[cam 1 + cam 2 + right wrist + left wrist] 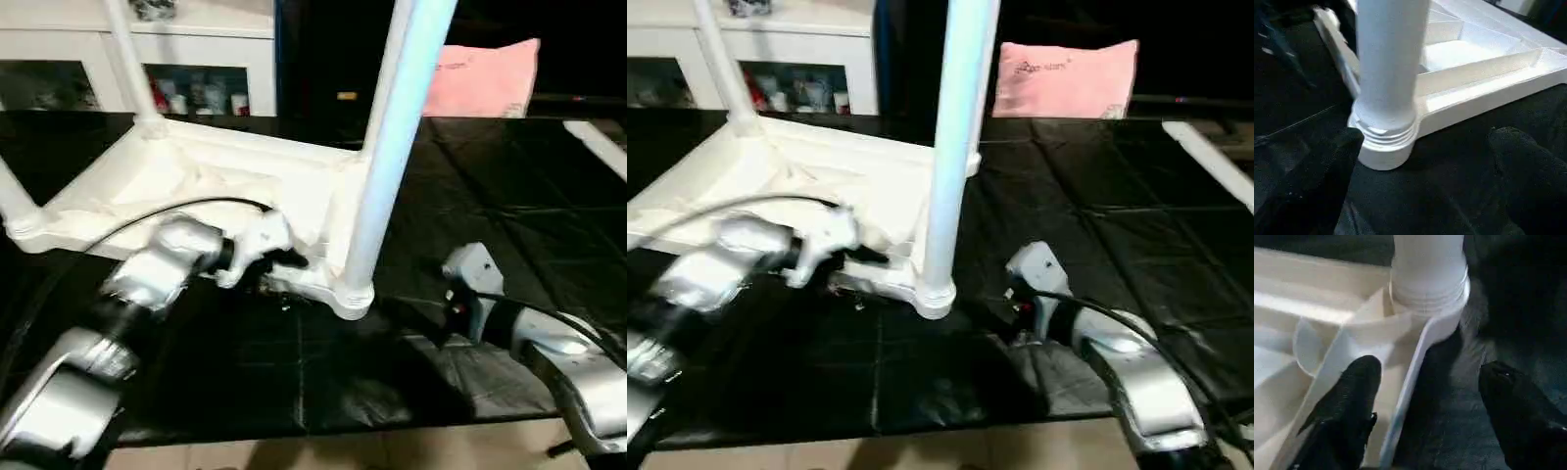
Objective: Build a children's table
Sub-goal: Rotate leg to tighten
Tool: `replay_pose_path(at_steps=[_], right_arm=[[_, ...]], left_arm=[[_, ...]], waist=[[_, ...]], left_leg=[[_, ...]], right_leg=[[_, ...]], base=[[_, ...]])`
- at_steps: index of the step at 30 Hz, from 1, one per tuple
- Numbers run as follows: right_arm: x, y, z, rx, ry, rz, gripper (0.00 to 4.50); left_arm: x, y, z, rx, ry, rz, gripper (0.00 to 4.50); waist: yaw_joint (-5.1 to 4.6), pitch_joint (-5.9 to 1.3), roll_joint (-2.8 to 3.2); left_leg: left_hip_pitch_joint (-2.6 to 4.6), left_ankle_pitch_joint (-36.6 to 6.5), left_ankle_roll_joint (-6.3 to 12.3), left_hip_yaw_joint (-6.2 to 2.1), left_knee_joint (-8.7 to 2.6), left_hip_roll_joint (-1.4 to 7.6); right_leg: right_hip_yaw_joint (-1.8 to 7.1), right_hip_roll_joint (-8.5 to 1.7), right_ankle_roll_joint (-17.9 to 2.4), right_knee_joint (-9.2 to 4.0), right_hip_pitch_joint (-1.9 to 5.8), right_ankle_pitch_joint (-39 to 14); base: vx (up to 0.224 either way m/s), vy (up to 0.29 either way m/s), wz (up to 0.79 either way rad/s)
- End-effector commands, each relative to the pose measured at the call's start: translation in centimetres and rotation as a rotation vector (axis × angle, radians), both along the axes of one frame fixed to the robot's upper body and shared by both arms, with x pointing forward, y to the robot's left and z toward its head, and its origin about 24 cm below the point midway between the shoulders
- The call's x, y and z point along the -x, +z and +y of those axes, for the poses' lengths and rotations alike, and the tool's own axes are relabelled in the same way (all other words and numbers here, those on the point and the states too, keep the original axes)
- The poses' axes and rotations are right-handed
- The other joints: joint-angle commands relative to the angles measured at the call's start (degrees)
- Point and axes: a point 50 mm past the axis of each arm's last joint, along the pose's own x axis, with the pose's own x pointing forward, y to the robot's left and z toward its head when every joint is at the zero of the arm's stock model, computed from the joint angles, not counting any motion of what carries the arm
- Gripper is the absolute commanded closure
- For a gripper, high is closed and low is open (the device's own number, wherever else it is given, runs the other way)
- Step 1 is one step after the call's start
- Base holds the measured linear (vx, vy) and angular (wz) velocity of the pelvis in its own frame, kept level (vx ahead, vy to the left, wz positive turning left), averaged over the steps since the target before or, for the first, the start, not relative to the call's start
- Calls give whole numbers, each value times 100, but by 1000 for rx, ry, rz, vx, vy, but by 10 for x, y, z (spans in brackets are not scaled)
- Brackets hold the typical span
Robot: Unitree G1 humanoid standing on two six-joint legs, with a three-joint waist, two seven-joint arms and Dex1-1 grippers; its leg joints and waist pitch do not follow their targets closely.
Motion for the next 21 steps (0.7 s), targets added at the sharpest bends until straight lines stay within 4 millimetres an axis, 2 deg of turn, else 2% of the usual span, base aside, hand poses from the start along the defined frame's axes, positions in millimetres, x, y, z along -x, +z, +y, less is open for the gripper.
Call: replay_pose_path(at_steps=[1,3,4,6,7,10,15,18,19,21], right_arm=[[2,5,-4,-1,1,-3,0],[5,4,-5,0,-3,2,0],[6,4,-5,0,-3,3,0],[8,3,-4,3,-2,8,0],[9,2,-4,5,1,10,0],[10,2,-3,6,9,13,0],[14,2,0,-7,74,40,0],[16,3,2,-13,110,55,0],[17,3,2,-19,122,62,0],[18,4,4,-24,148,71,0]], left_arm=[[-6,3,-3,-44,-29,-31,114],[-11,2,-7,-73,-39,-41,126],[-12,2,-7,-80,-40,-44,139],[-15,2,-9,-97,-40,-59,148],[-17,1,-10,-105,-37,-65,167],[-20,-1,-12,-114,-33,-75,181],[-22,-5,-13,-119,-32,-60,222],[-22,-6,-14,-108,-28,-46,234],[-22,-6,-15,-103,-28,-37,261],[-21,-7,-15,-97,-31,-23,267]], waist=[[23,-354,24],[48,-349,88],[50,-349,64],[46,-345,92],[49,-353,108],[39,-357,95],[56,-340,36],[62,-338,31],[65,-339,32],[66,-334,37]], left_leg=[[-84,-240,50,154,-386,-73],[-86,-255,9,153,-383,-89],[-98,-269,-10,146,-389,-81],[-105,-243,-16,144,-384,-88],[-98,-245,-23,146,-382,-91],[-106,-208,-35,134,-388,-80],[-97,-296,19,143,-398,-76],[-105,-252,73,138,-398,-69],[-103,-236,81,136,-398,-66],[-93,-268,101,139,-402,-55]], right_leg=[[146,-276,-1448,-419,420,552],[151,-265,-1450,-438,419,441],[153,-268,-1445,-432,439,427],[156,-262,-1429,-439,435,447],[158,-264,-1437,-439,435,463],[153,-265,-1473,-421,444,623],[161,-274,-1460,-457,444,433],[167,-284,-1452,-453,448,450],[167,-284,-1455,-448,448,480],[166,-295,-1495,-455,434,466]], base=[[0,0,0],[0,0,0],[0,0,0],[0,0,0],[0,0,0],[0,0,0],[0,0,0],[0,0,0],[0,0,0],[0,0,0]])
